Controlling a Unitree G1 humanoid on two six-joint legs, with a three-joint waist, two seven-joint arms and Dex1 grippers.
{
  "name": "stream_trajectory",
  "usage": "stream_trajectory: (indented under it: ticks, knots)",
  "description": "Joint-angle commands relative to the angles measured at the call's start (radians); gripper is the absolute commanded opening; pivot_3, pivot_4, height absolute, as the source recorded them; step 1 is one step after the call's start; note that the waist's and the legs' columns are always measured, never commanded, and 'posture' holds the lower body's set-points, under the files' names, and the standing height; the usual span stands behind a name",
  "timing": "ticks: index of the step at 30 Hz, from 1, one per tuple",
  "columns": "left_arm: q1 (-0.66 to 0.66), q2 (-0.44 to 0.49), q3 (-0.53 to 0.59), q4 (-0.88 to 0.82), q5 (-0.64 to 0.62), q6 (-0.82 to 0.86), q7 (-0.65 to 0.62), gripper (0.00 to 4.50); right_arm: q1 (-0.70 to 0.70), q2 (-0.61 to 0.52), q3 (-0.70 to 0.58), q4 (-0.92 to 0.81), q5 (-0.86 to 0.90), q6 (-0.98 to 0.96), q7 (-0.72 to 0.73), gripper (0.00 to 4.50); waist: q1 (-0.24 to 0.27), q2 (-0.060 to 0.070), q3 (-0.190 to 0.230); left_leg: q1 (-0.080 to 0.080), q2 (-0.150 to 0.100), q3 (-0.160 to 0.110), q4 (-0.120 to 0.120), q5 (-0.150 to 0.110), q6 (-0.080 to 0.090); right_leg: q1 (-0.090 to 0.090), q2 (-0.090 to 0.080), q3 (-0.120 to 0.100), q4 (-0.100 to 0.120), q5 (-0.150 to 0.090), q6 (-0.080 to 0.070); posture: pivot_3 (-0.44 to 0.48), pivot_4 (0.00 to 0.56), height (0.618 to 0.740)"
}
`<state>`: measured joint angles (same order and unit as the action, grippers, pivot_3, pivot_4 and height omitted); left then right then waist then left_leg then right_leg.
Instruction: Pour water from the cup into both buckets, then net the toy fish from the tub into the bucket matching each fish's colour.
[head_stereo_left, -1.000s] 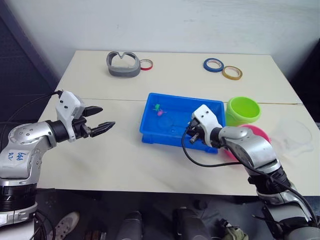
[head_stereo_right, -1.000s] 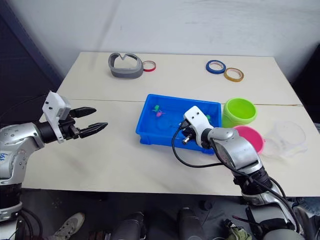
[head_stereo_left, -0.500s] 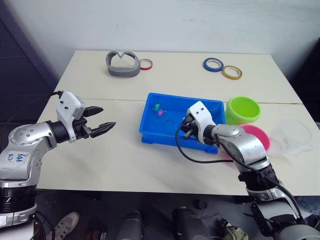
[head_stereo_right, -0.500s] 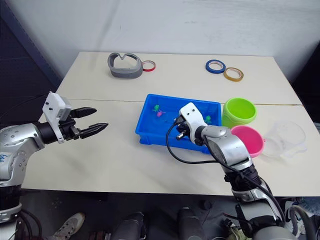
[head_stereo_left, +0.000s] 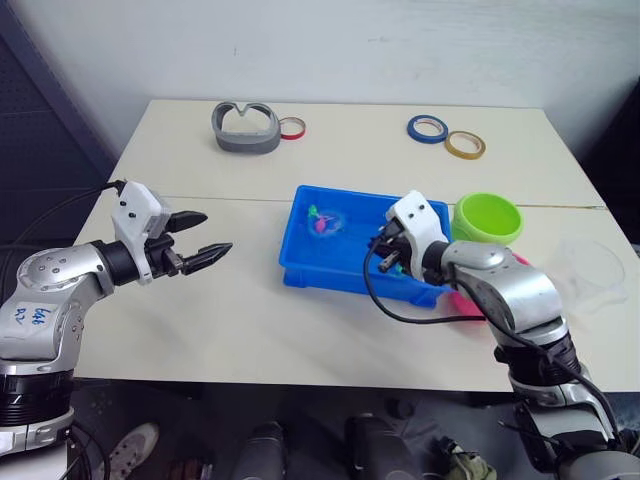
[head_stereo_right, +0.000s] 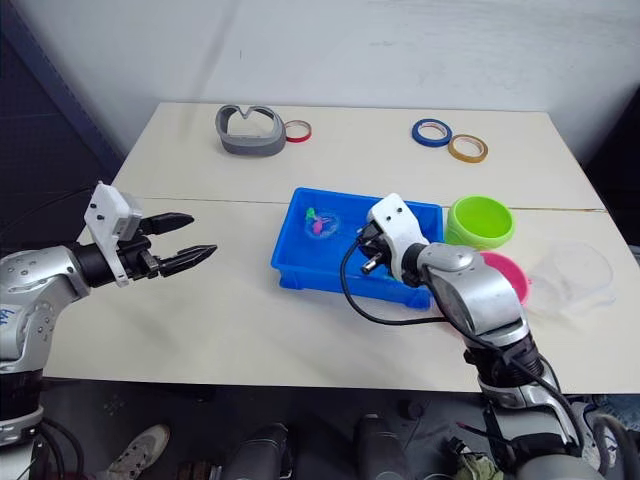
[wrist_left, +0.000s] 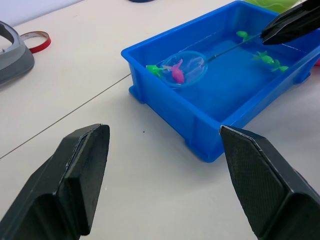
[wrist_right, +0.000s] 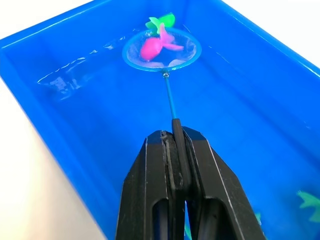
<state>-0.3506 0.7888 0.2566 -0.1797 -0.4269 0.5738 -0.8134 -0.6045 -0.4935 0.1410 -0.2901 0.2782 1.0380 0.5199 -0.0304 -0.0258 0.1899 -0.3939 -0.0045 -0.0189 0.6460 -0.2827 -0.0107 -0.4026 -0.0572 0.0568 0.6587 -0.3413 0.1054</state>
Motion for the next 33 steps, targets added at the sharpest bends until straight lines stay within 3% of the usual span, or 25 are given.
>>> stream_trajectory:
  ticks: [1,22,29,33]
  knots:
    - [-0.025,0.021,0.021,-0.007,-0.022,-0.022,-0.022,3.84,0.024,-0.039,-0.064,-0.090,0.048,0.018,0.036,0.00,0.001,0.000,0.000,0.000,0.000,0.000,0.000,0.000,0.000,0.000,0.000,0.000,0.000,0.000,0.000,0.000,0.150,0.740]
    - [-0.076,0.008,-0.035,0.055,-0.014,-0.079,-0.067,3.84,0.081,-0.130,-0.167,-0.164,0.153,0.022,0.075,0.00,0.002,0.000,0.000,-0.009,0.000,0.000,0.002,0.000,0.000,-0.009,0.000,0.000,0.001,0.000,0.000,0.000,0.150,0.740]
    - [-0.137,-0.018,-0.108,0.041,-0.027,-0.080,-0.127,3.84,0.234,-0.261,-0.458,-0.244,0.300,-0.019,0.199,0.00,0.012,0.000,0.000,-0.011,-0.001,-0.001,0.003,0.000,0.001,-0.008,-0.001,-0.001,-0.001,0.000,0.001,0.000,0.150,0.740]
    - [-0.160,-0.053,-0.161,-0.004,-0.048,-0.043,-0.136,3.84,0.439,-0.341,-0.656,-0.322,0.329,-0.072,0.287,0.00,0.018,0.000,0.000,-0.011,-0.001,0.000,0.002,0.000,0.001,-0.008,0.000,-0.001,0.000,0.000,0.001,0.000,0.150,0.740]
